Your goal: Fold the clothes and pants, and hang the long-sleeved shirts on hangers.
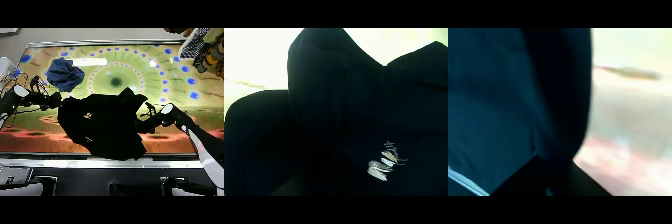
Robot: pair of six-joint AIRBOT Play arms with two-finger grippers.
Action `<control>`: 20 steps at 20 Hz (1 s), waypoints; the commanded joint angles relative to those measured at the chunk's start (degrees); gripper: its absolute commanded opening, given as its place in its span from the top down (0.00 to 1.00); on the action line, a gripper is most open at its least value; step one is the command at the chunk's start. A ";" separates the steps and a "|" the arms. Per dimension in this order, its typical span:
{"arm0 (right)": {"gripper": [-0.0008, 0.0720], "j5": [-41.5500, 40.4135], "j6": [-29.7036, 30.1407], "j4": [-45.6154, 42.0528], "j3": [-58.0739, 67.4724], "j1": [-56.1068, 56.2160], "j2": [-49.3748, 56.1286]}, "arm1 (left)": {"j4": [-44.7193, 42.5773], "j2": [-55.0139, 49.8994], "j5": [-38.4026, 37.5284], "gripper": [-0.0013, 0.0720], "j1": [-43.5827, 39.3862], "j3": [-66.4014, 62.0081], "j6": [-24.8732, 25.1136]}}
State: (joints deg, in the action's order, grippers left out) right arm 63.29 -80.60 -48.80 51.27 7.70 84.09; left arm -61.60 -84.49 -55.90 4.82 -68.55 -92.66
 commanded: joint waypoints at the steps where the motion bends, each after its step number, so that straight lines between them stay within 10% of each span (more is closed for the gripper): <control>1: 0.96 -0.44 -2.97 4.24 2.54 -0.17 -5.16 | 0.07 3.08 -2.19 0.96 0.63 -0.09 1.29; 12: 0.95 0.85 -11.93 13.07 46.62 -18.69 -34.97 | 0.07 43.56 -2.27 0.96 15.37 -11.15 -0.15; 20: 0.95 -10.64 -18.95 7.21 52.46 -18.58 -42.23 | -8.46 58.62 -1.25 0.96 18.08 -11.21 -7.74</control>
State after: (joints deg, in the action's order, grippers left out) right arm 54.59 -96.40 -37.34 102.48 -10.70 42.70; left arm -65.67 -29.15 -57.49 22.17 -79.57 -96.77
